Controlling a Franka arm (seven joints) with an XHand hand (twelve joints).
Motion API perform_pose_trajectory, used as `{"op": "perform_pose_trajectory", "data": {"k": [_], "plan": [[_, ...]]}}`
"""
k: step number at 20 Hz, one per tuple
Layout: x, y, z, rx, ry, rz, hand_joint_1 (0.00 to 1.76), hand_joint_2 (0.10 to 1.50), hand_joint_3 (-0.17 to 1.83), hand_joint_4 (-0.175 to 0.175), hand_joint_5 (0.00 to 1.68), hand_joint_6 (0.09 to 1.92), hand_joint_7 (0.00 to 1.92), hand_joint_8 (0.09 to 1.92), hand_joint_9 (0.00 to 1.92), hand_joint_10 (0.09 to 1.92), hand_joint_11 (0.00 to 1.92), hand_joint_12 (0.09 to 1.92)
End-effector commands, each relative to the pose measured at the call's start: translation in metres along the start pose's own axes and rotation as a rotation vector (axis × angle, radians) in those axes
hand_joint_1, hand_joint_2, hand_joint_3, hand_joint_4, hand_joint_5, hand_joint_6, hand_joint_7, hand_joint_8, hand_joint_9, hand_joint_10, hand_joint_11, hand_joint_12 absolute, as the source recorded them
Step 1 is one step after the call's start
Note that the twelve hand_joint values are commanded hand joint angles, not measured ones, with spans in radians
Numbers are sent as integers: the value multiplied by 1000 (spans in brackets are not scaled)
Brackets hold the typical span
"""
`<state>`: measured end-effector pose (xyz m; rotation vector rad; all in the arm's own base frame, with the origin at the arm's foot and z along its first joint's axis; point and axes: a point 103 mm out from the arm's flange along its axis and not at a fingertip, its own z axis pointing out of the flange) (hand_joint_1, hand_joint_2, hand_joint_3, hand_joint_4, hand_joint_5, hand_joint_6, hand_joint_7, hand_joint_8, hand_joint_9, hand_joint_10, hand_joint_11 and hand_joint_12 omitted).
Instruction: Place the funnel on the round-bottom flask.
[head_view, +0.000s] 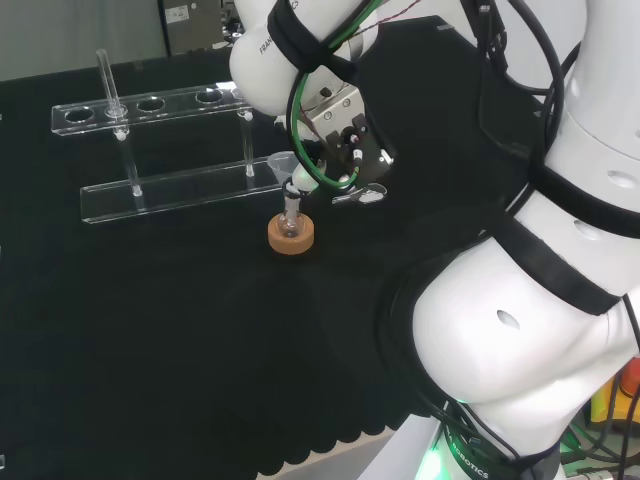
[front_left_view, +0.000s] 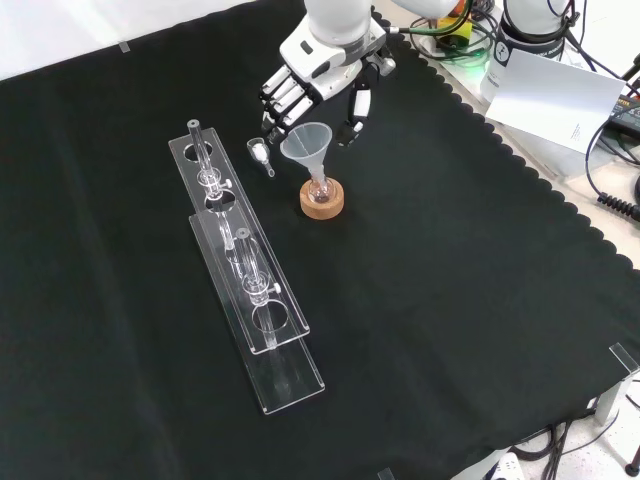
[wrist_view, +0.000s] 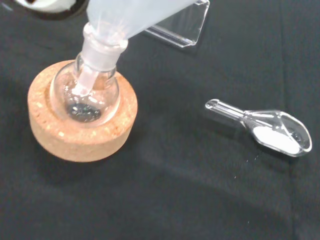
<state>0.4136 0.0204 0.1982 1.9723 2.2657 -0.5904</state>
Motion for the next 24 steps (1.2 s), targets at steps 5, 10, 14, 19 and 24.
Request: {"op": "perform_pose_trajectory", "data": {"k": [5, 10, 14, 19, 24], "plan": [[0, 3, 9, 75, 58, 9, 646, 654, 493, -57, 298, 87, 25, 706, 310, 709, 144, 1383], [-6, 10, 12, 98, 121, -2, 555, 647, 453, -61, 150, 87, 53, 718, 388, 708, 158, 1391], [-11, 14, 16, 125, 159, 2, 529, 649, 432, -61, 133, 87, 61, 721, 421, 701, 171, 1393], [-11, 16, 22, 143, 167, -22, 518, 651, 420, -61, 128, 87, 62, 721, 436, 697, 181, 1393], [-9, 15, 24, 157, 187, -56, 514, 666, 386, -62, 126, 87, 60, 719, 457, 667, 200, 1382]]}}
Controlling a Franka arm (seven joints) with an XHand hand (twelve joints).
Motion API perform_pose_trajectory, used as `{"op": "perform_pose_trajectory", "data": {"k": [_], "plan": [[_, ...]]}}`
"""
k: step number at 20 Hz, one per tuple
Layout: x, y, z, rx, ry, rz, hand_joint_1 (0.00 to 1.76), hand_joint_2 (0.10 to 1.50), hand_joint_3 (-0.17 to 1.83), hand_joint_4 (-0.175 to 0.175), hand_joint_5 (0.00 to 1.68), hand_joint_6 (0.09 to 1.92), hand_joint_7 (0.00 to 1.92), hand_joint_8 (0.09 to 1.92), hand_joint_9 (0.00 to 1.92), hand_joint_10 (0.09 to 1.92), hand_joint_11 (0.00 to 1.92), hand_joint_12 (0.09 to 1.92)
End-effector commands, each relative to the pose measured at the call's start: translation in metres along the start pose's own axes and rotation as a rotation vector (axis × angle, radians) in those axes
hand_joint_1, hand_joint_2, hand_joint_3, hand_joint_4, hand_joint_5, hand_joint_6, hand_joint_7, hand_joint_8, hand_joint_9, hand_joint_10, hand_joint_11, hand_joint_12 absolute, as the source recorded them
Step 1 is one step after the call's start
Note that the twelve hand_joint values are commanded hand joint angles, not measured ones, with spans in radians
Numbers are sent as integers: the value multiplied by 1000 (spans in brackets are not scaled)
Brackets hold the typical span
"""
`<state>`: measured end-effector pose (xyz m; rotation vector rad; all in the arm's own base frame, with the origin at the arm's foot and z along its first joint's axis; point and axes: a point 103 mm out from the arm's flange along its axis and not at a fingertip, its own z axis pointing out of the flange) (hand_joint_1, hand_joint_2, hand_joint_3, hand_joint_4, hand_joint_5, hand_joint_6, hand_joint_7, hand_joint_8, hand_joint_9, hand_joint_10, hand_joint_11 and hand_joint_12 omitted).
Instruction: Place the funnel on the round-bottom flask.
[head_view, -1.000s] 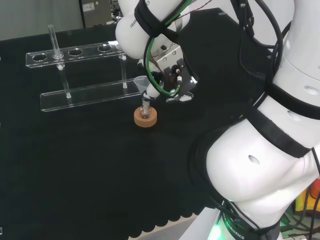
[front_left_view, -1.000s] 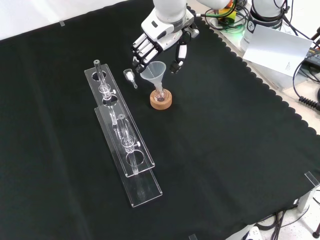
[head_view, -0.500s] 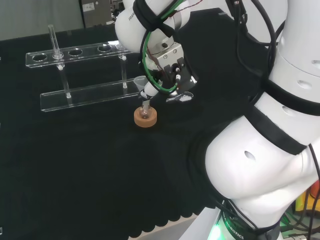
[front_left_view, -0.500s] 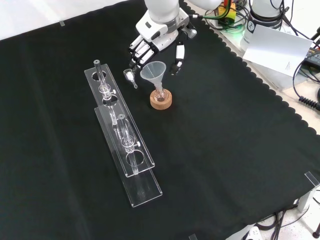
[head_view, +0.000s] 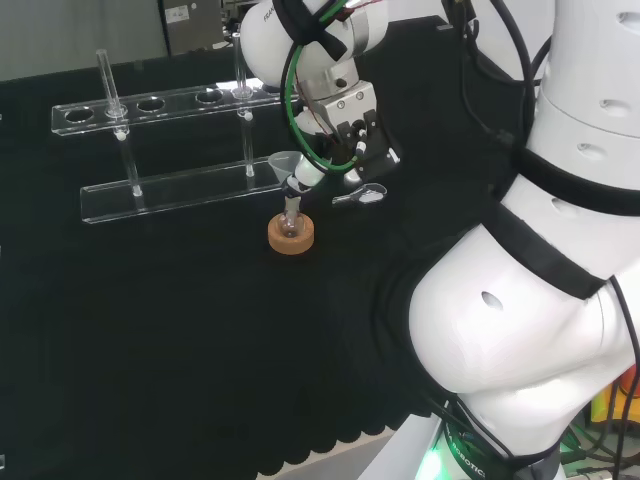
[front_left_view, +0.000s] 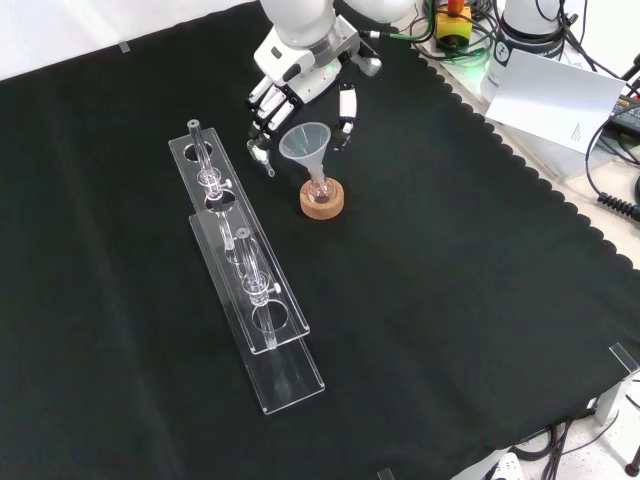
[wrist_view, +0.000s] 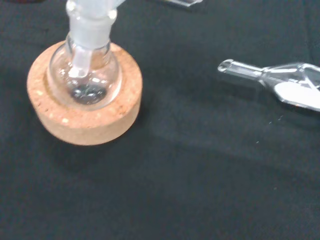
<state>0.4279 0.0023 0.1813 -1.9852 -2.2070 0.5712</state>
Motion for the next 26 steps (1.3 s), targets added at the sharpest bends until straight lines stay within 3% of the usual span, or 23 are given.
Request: {"op": "perform_pose_trajectory", "data": {"k": [1, 10, 26], "plan": [[4, 0, 6, 38, 33, -51, 514, 669, 380, -63, 125, 87, 58, 717, 470, 657, 205, 1381], [2, -2, 6, 61, 58, -63, 512, 678, 364, -67, 119, 87, 29, 701, 605, 615, 230, 1372], [16, -13, -2, 61, 34, -80, 513, 685, 352, -68, 122, 87, 24, 693, 670, 575, 235, 1370]]}}
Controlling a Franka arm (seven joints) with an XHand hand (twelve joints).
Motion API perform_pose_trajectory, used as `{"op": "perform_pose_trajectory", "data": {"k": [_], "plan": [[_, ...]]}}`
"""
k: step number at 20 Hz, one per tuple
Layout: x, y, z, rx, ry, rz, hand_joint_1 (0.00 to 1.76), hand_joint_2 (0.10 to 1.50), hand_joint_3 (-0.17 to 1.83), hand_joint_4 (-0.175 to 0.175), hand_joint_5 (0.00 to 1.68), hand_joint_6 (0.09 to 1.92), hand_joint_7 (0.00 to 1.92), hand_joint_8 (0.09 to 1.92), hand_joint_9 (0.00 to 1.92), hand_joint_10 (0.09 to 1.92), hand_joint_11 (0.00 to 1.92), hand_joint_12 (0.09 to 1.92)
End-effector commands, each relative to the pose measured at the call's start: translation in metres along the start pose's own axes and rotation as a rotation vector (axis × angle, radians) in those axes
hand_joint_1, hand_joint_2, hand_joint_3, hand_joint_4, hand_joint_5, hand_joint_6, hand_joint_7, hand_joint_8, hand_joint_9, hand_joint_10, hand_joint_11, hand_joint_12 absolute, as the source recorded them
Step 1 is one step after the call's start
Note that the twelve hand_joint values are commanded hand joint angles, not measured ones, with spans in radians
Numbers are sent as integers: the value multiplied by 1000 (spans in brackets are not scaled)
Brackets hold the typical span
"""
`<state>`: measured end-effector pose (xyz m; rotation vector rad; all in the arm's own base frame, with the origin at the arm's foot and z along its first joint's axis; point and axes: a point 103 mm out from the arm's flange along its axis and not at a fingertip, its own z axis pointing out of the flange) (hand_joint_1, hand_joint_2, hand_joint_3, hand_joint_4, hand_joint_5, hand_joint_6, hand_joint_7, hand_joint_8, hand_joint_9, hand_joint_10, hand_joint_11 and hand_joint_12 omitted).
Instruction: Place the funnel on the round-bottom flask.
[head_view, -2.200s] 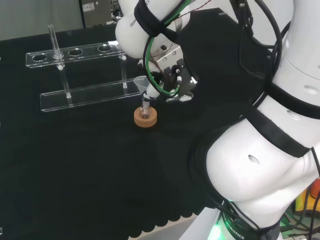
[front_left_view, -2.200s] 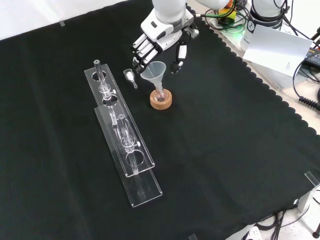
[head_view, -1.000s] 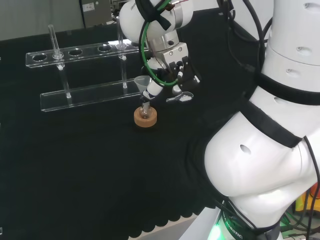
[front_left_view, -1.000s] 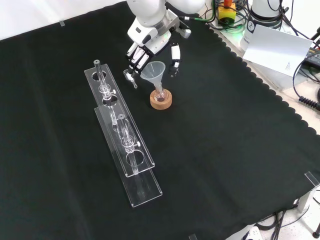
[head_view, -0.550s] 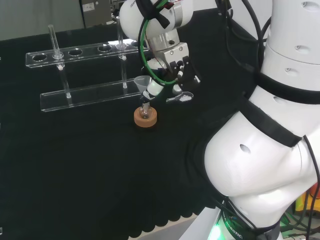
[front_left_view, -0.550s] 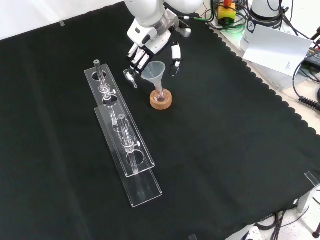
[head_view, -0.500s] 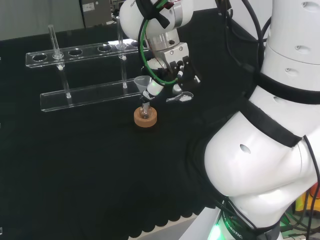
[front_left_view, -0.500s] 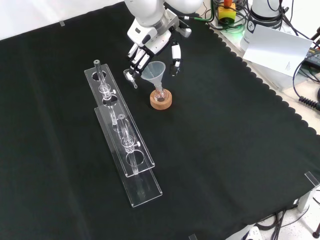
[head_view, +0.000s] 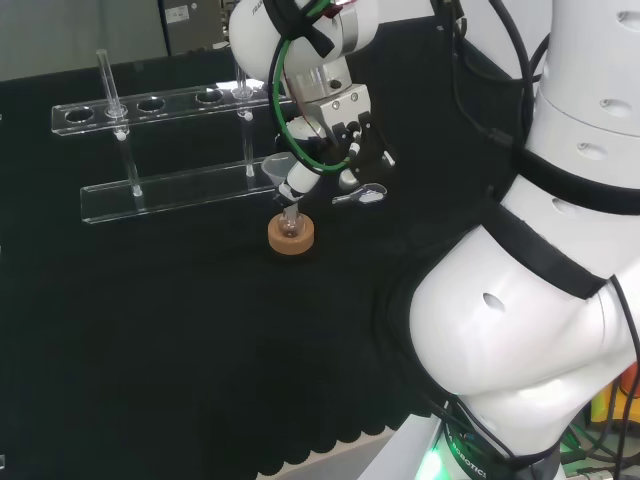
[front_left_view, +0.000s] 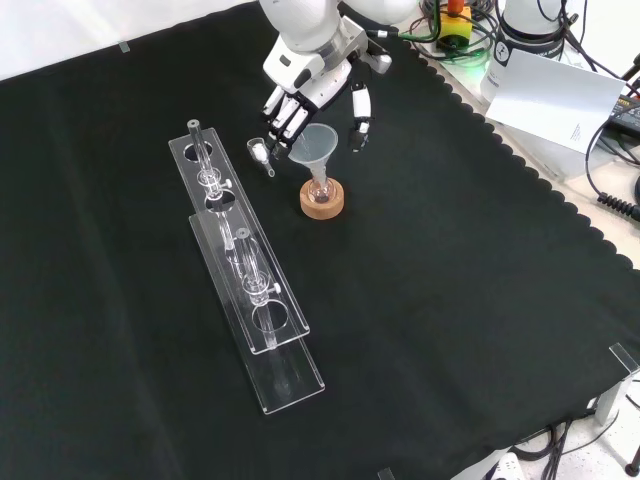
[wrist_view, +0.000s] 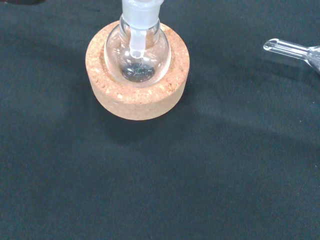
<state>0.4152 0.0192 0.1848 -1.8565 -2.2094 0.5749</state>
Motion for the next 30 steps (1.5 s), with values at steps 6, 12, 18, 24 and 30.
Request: {"op": "perform_pose_trajectory", "data": {"k": [6, 12, 18, 24, 30], "plan": [[-2, -3, 1, 7, -17, 8, 512, 686, 351, -68, 126, 87, 24, 692, 669, 572, 235, 1369], [1, -8, 1, -1, -25, 6, 511, 687, 350, -67, 131, 87, 23, 691, 664, 569, 235, 1369], [6, -16, -1, -4, -34, 5, 509, 689, 349, -67, 133, 87, 22, 690, 661, 567, 235, 1369], [9, -18, -2, -12, -41, 1, 508, 690, 347, -67, 136, 87, 22, 689, 660, 567, 235, 1369], [9, -20, -2, -33, -54, 16, 506, 693, 342, -65, 140, 87, 21, 688, 613, 571, 225, 1373]]}}
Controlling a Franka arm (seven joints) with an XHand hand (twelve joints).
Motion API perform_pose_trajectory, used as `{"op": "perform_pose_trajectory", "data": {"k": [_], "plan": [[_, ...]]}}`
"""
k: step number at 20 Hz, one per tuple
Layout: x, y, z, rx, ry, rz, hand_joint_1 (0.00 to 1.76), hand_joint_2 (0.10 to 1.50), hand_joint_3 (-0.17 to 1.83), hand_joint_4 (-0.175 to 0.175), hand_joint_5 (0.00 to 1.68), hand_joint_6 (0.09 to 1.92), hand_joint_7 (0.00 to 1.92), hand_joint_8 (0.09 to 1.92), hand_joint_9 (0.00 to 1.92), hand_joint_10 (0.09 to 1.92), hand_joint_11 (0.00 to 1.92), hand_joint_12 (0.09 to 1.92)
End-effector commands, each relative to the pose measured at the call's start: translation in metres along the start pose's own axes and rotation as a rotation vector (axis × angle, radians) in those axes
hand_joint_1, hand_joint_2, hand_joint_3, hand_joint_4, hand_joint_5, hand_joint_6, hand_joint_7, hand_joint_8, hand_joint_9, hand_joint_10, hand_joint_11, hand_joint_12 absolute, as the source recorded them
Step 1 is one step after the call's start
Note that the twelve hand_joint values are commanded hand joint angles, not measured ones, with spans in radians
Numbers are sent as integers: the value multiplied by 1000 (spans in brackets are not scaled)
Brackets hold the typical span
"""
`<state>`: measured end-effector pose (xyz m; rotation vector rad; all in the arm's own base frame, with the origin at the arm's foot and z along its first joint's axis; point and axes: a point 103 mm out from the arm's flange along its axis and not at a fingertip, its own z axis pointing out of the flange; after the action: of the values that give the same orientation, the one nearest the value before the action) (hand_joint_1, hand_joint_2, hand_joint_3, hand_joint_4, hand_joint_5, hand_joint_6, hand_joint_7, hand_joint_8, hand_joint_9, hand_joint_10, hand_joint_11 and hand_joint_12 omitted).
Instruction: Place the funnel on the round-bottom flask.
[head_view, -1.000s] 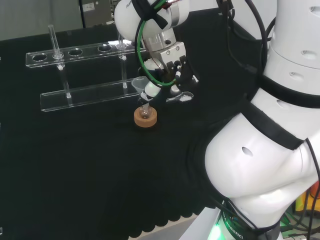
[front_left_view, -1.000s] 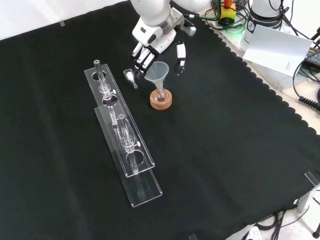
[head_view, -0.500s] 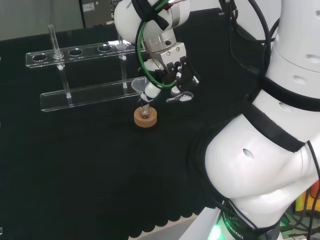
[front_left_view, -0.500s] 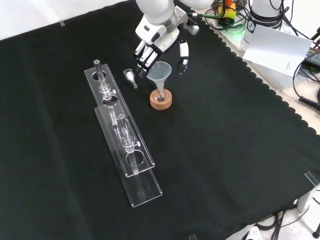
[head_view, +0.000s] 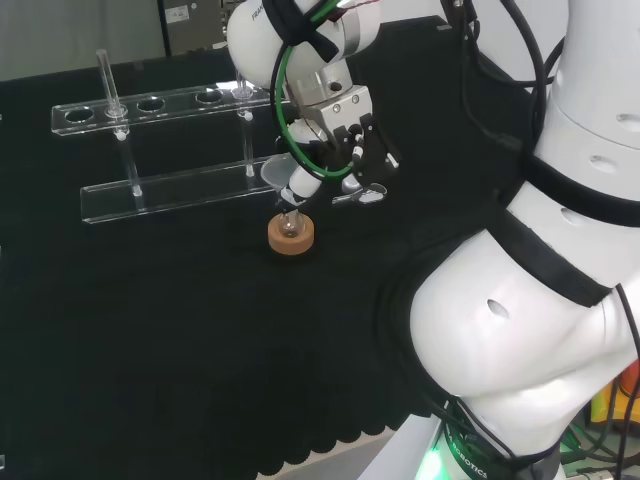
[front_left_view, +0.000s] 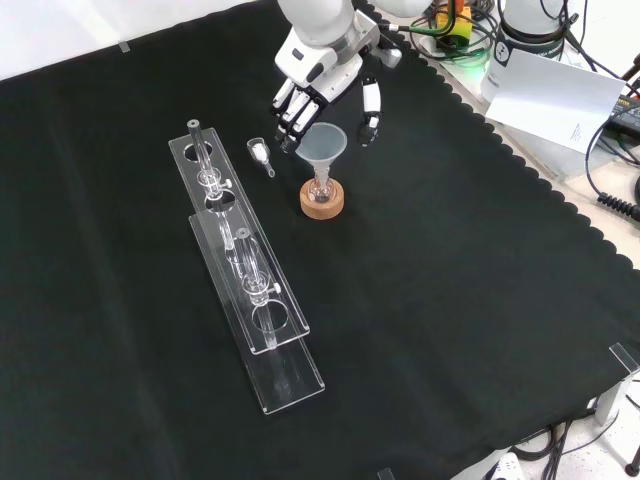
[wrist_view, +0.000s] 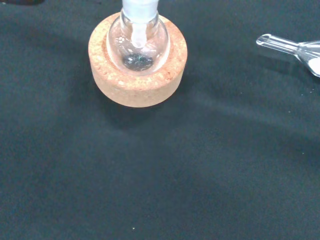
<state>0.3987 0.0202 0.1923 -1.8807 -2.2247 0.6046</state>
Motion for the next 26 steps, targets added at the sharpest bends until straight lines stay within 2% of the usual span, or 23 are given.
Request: {"op": "perform_pose_trajectory", "data": {"k": [1, 5, 10, 16, 17, 18, 22, 26], "plan": [[4, -3, -3, -37, -20, 4, 505, 696, 336, -64, 141, 87, 19, 687, 564, 592, 212, 1378], [-2, -6, -10, -95, -13, 23, 501, 706, 314, -61, 142, 87, 1, 669, 414, 652, 161, 1394], [-24, -7, -22, -117, -11, 61, 496, 715, 289, -56, 132, 87, 0, 608, 251, 693, 77, 1420], [-52, -9, -30, -152, 3, 95, 487, 716, 280, -56, 127, 87, 0, 597, 214, 705, 52, 1426], [-57, -9, -30, -154, 13, 74, 485, 716, 279, -56, 128, 87, 0, 601, 213, 707, 50, 1426], [-60, -9, -29, -154, 16, 69, 485, 716, 278, -56, 130, 87, 3, 606, 214, 709, 49, 1428], [-78, -9, -24, -145, 25, 99, 483, 719, 273, -55, 139, 87, 7, 637, 222, 719, 52, 1432], [-89, -8, -21, -136, 34, 110, 483, 722, 267, -55, 149, 87, 4, 667, 228, 725, 54, 1435]]}}
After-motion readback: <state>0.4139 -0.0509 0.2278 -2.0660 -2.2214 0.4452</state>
